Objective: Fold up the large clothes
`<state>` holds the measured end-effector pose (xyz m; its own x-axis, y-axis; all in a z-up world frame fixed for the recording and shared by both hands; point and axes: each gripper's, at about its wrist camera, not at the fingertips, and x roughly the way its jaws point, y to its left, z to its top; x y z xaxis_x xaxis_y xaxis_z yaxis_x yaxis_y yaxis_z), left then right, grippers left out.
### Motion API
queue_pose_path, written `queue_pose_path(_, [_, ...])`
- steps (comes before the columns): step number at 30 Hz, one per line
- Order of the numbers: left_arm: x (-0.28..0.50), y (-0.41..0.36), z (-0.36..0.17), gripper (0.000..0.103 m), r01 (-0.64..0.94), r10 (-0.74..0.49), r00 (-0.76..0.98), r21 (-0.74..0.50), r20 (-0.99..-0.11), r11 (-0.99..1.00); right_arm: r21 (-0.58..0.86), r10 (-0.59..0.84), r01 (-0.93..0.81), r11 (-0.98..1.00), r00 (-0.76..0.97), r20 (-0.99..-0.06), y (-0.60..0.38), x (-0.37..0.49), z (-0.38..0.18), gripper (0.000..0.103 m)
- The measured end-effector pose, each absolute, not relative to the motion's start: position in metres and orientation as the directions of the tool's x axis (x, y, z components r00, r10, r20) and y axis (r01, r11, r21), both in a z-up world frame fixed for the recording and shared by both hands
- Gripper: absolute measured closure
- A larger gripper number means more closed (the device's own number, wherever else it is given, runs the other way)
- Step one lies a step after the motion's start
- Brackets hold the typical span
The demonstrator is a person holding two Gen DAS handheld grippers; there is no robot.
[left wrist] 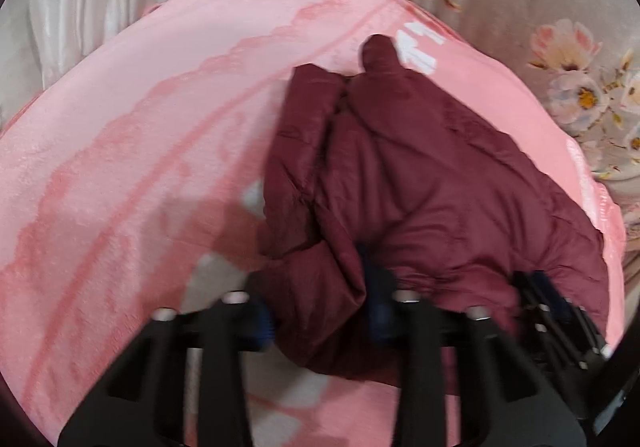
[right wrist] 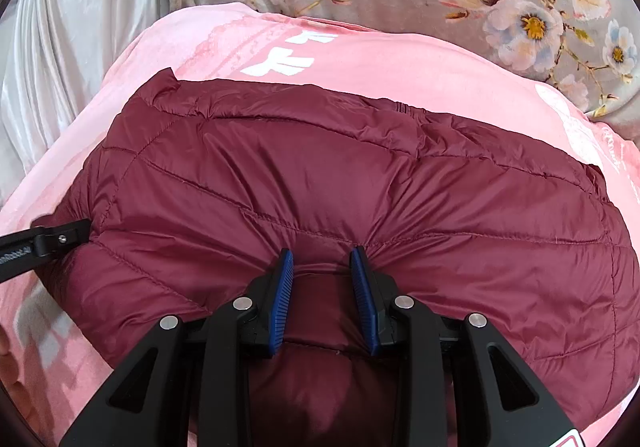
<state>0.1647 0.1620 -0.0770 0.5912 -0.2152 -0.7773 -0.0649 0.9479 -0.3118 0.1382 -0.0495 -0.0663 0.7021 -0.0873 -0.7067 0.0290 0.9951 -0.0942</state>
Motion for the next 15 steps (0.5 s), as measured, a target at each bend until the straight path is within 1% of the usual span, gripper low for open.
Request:
queue_pose_path(2, [0.159, 0.157, -0.068, 0.088, -0.048, -0.213, 0.608, -0.304, -0.765, 0.952, -0.09, -0.083, 0.027, 0.996, 0.702, -0.708, -0.05, 0.138, -0.066, 0.073])
queue_pose_path(4, [0.152, 0.156, -0.055, 0.09, -0.028, -0.232, 0.627, -0.32, -0.744, 0.947, -0.066, -0.063, 0.023, 0.998, 0.699, -0.712, -0.053, 0.133, -0.062, 0.073])
queue_pose_path(5, [0.15, 0.156, -0.047, 0.091, -0.017, -0.246, 0.637, -0.332, -0.73, 0.943, -0.04, -0.047, 0.027, 0.999, 0.702, -0.711, -0.056, 0.128, -0.058, 0.073])
queue_pose_path(7, [0.14, 0.157, -0.025, 0.092, 0.023, -0.275, 0.668, -0.35, -0.692, 0.937, 0.058, 0.025, 0.023, 0.998, 0.71, -0.704, -0.068, 0.109, -0.047, 0.073])
queue_pose_path(8, [0.139, 0.156, -0.017, 0.092, 0.041, -0.289, 0.677, -0.357, -0.677, 0.933, 0.087, 0.044, 0.026, 0.996, 0.707, -0.705, -0.073, 0.101, -0.044, 0.075])
queue_pose_path(9, [0.135, 0.153, -0.004, 0.092, 0.068, -0.305, 0.692, -0.361, -0.655, 0.93, 0.123, 0.059, 0.039, 0.992, 0.711, -0.701, -0.082, 0.09, -0.041, 0.082])
queue_pose_path(10, [0.133, 0.151, 0.005, 0.092, 0.089, -0.316, 0.701, -0.361, -0.639, 0.928, 0.148, 0.066, 0.054, 0.988, 0.711, -0.7, -0.089, 0.081, -0.039, 0.092])
queue_pose_path(12, [0.127, 0.141, 0.024, 0.092, 0.137, -0.34, 0.717, -0.355, -0.608, 0.925, 0.188, 0.087, 0.066, 0.98, 0.708, -0.701, -0.099, 0.068, -0.038, 0.102])
queue_pose_path(15, [0.119, 0.119, 0.046, 0.093, 0.201, -0.372, 0.725, -0.339, -0.58, 0.919, 0.179, 0.087, 0.063, 0.982, 0.689, -0.719, -0.101, 0.064, -0.044, 0.103])
